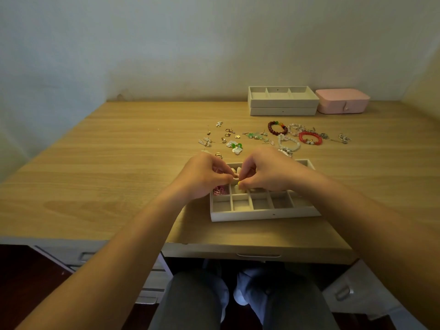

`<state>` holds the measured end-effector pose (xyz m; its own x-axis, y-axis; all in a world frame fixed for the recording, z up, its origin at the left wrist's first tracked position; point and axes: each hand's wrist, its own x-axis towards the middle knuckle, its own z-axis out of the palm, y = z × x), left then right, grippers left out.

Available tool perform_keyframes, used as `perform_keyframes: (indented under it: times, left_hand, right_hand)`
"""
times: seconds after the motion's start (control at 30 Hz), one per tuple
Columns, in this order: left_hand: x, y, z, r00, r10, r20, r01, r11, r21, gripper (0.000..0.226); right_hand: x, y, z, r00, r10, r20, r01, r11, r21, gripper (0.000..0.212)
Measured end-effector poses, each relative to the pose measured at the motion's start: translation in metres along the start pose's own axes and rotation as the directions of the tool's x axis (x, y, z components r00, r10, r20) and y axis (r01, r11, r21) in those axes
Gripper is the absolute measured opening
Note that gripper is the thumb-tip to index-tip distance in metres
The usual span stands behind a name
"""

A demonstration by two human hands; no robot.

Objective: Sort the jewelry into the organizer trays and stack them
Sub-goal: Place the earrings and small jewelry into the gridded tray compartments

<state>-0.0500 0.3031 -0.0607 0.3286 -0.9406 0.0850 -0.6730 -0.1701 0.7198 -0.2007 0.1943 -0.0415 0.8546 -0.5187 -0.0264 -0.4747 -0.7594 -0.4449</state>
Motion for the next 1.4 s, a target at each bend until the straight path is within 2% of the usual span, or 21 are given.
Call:
perform_keyframes:
  times: [0.33,0.87,0.97,1.07,1.2,1.33,1.4]
  left_hand:
    - [0.002,-0.004,0.0,1.0,-0.001,0.002,0.001,1.0,-0.023,0.023]
    - [0.006,-0.007,-0.004,0.999,-0.026,-0.032,0.024,0.998,-0.056,0.012]
    - [0.01,-0.011,-0.013,0.994,-0.074,-0.076,0.067,0.993,-0.097,0.009]
    - [0.022,-0.023,-0.021,0.97,-0.147,-0.191,0.123,0.984,-0.131,0.011]
    - [0.042,-0.041,-0.026,0.927,-0.236,-0.291,0.228,0.972,-0.062,0.011]
    - [0.055,-0.047,-0.023,0.951,-0.211,-0.226,0.243,0.962,0.122,0.035]
    - [0.061,-0.047,-0.022,0.96,-0.204,-0.193,0.235,0.959,0.159,0.041]
  right_hand:
    - [0.0,-0.001,0.001,0.998,0.021,-0.051,-0.02,1.0,0.016,0.009]
    - [0.001,-0.004,0.004,0.999,0.013,-0.046,-0.012,0.999,0.036,0.009]
    - [0.006,-0.007,-0.003,0.997,0.02,-0.071,-0.015,0.997,0.076,0.008]
    - [0.016,-0.01,-0.011,0.991,0.028,-0.132,-0.01,0.991,0.136,0.009]
    - [0.037,-0.013,-0.014,0.985,0.052,-0.163,-0.016,0.977,0.214,0.012]
    - [0.058,-0.011,-0.01,0.98,0.086,-0.179,-0.034,0.961,0.276,0.013]
    - [0.066,-0.01,-0.009,0.978,0.099,-0.184,-0.04,0.953,0.3,0.011]
